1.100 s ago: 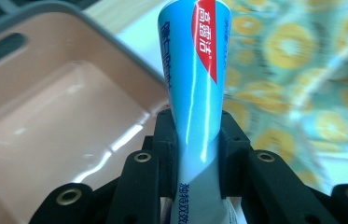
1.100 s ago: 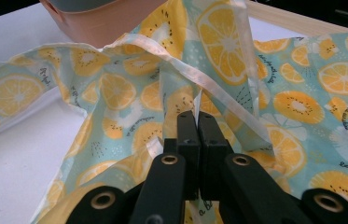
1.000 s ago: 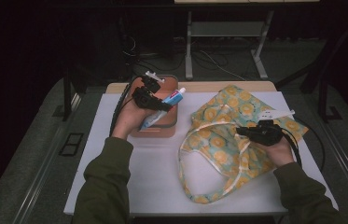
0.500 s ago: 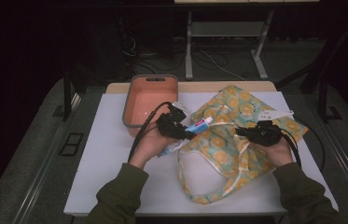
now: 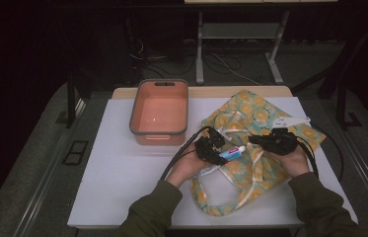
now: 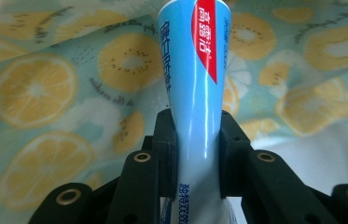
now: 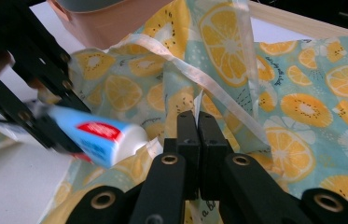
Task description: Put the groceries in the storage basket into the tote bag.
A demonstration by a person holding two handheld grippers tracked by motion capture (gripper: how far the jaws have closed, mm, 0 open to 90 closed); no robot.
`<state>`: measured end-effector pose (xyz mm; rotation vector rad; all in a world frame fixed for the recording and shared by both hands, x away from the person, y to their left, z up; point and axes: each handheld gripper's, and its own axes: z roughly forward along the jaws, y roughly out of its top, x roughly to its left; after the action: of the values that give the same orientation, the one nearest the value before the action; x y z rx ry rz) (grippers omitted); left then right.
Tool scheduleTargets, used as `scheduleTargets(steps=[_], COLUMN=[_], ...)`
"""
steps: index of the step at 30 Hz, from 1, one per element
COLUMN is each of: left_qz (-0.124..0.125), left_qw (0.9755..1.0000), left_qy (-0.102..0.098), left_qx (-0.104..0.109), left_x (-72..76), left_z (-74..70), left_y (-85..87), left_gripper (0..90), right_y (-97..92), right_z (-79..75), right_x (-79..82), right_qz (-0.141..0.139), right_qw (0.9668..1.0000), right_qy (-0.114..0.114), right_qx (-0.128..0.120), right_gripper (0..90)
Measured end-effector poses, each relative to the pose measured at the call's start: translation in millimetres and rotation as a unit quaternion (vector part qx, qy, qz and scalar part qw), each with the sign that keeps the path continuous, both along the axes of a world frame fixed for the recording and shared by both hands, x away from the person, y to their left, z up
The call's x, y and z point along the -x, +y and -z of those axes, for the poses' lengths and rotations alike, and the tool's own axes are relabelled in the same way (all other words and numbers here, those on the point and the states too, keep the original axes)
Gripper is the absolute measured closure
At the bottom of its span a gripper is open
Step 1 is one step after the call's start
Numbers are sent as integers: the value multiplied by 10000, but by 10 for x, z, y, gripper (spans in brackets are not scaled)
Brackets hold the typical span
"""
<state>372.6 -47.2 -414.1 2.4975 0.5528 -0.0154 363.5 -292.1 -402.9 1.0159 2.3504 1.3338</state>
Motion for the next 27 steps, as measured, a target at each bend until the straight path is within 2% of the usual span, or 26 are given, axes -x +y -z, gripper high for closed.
scheduleTargets(steps=[4,8,9,12,15,18,23,27], left_qz=[-56,-120,-163,-220,-297,-327,-385,-488], left_qw=[9999,9999,9996,9989,9974,9959,9935,9929], left_qy=[-34,-75,-143,-235,-328,-564,-651,-662], left_qx=[-110,62,185,344,562,628,855,861], left_x=[-8,-11,-1,21,98,224,451,604], left_z=[86,113,105,61,-5,-83,-159,-89], left_y=[-86,-73,-50,21,147,301,622,878], left_gripper=[720,690,650,464,383,323,310,317], right_y=[-7,-12,-12,-9,-8,-8,-10,-6], right_z=[-1,-4,-5,-7,-4,-1,-2,7], right_x=[-1,0,1,7,7,6,12,14], right_qz=[6,11,8,9,16,12,20,17], right_qw=[10000,10000,10000,10000,10000,10000,10000,10000], right_qy=[0,-2,-3,-5,-3,-5,3,14], right_qx=[5,-5,-1,-10,-3,-1,7,40], right_gripper=[889,889,888,888,888,889,889,888])
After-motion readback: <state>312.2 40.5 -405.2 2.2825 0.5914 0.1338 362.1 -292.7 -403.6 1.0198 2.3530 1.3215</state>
